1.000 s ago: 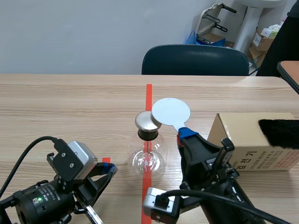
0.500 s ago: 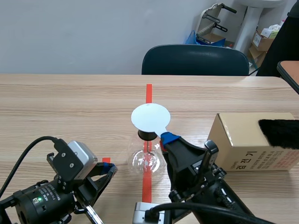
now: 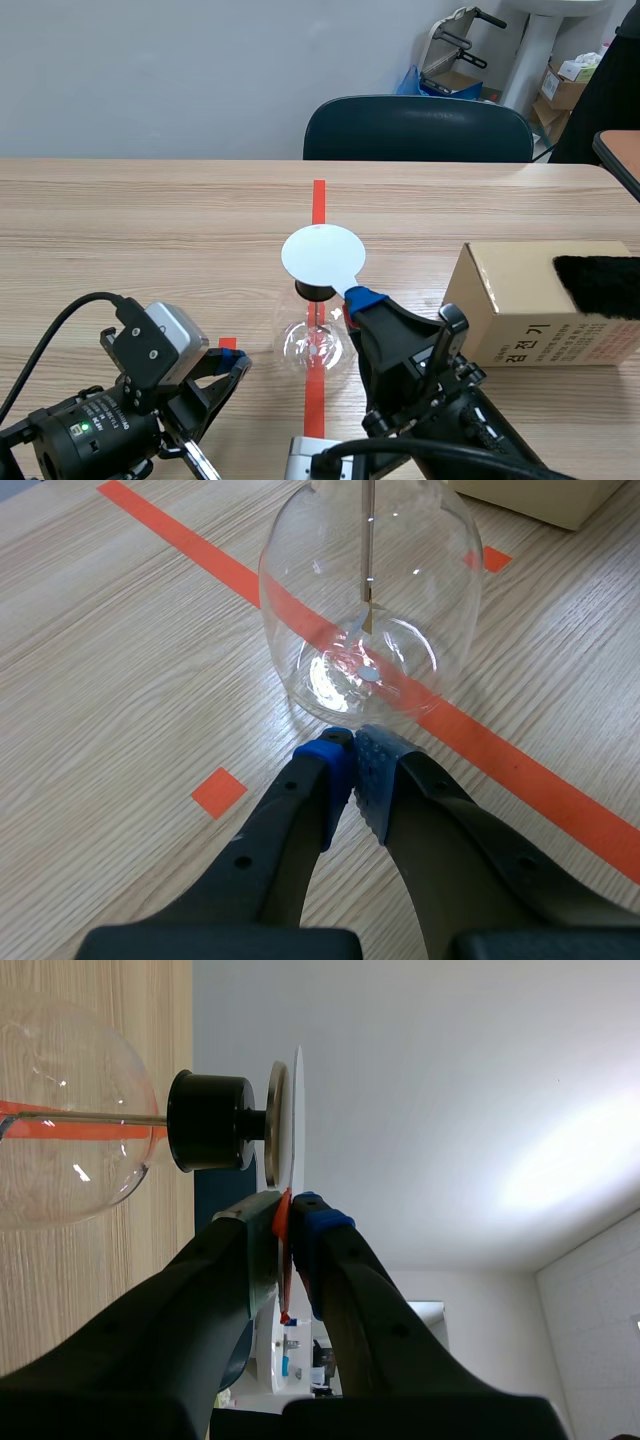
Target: Do the electroscope experiment
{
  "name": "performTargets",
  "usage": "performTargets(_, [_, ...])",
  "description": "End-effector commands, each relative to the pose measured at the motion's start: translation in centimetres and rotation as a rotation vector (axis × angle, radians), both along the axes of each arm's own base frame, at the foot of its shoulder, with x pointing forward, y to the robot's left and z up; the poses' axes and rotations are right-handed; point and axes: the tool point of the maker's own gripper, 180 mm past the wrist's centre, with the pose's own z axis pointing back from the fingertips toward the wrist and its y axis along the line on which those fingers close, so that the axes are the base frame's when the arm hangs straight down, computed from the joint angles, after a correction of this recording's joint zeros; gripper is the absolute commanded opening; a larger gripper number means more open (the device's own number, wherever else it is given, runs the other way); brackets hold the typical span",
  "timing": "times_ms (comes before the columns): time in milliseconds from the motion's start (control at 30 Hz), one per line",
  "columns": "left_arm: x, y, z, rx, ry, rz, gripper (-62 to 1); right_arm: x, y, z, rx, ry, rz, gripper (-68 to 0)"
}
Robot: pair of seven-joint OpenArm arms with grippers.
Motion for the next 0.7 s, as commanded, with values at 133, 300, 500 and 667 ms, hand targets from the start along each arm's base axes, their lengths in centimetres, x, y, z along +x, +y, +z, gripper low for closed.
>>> performTargets(133, [0.5,-0.3,1.0,-0.023,-0.029,0.006,-56.7,0.3,-0.1,1.0,0.005,-0.034,0.004,-66.5])
performTargets(300, [0.5,-0.3,1.0,-0.023,-0.029,0.006,-56.7,0.4,-0.3,1.0,0.006,-0.034,-0.010,-66.5])
performTargets(500, [0.5,-0.3,1.0,-0.023,-0.029,0.006,-56.7,1.1,-1.4,1.1,0.012,-0.035,-0.082,-66.5])
performTargets(667, [0.5,-0.3,1.0,-0.023,-0.029,0.006,-56.7,1.9,-3.0,1.1,0.021,-0.035,-0.185,-66.5])
